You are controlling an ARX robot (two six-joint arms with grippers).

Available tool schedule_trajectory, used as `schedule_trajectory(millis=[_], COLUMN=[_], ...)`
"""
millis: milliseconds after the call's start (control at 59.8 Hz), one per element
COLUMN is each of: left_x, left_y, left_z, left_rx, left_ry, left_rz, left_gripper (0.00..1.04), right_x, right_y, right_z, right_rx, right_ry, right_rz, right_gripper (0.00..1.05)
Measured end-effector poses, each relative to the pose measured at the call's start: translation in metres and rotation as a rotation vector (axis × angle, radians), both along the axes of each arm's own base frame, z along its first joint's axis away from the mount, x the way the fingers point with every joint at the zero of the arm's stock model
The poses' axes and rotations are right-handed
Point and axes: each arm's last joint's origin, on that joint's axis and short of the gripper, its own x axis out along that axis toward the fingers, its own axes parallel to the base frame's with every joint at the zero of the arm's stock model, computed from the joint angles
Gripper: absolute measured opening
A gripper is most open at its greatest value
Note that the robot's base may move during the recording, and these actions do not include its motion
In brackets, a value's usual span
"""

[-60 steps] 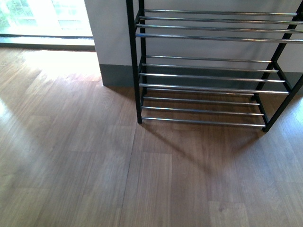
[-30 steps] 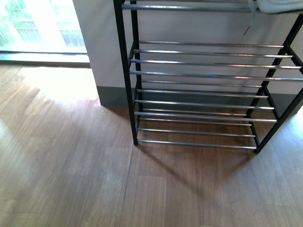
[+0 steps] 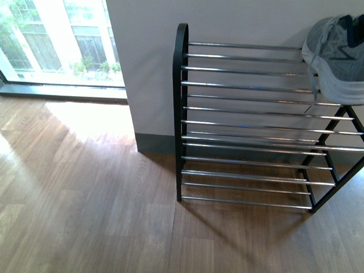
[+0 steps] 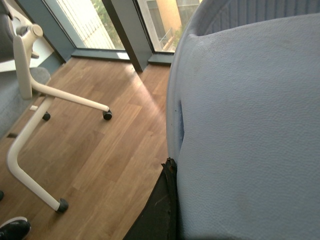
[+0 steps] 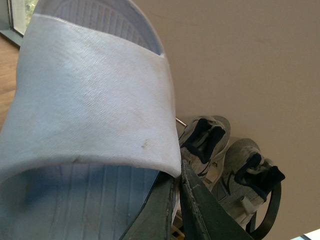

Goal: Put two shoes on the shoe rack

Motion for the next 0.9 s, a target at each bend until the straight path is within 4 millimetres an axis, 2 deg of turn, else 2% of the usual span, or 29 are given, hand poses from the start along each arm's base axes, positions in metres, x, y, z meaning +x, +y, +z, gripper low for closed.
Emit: schedule_trajectory(millis=[151, 318, 519, 719, 853, 903], left_x=[0.0, 0.0, 0.0, 0.0, 0.0, 0.0], left_y=[0.0, 0.0, 0.0, 0.0, 0.0, 0.0], left_z=[0.0, 0.0, 0.0, 0.0, 0.0, 0.0], left_rx=[0.0, 0.0, 0.0, 0.0, 0.0, 0.0], left_ry=[-0.001, -0.001, -0.001, -0.001, -0.001, -0.001], left_rz=[0.0, 0.0, 0.0, 0.0, -0.001, 0.0], left_gripper=[0.02, 0.02, 0.02, 0.02, 0.02, 0.02], right_x=[0.0, -0.002, 0.011, 0.053, 0.106, 0.119], right_y=[0.0, 0.003, 0.023, 0.046, 0.067, 0.073], right_z=[0.0, 0.0, -0.002, 0.0, -0.006, -0.01], right_rx=[0.0, 0.22, 0.311, 0.261, 0.173, 0.144], right_ry=[-0.001, 0.092, 0.178, 0.19, 0.216, 0.226], right_rz=[0.0, 0.12, 0.123, 0.065, -0.021, -0.044], right_gripper=[0.01, 0.01, 0.01, 0.01, 0.01, 0.01])
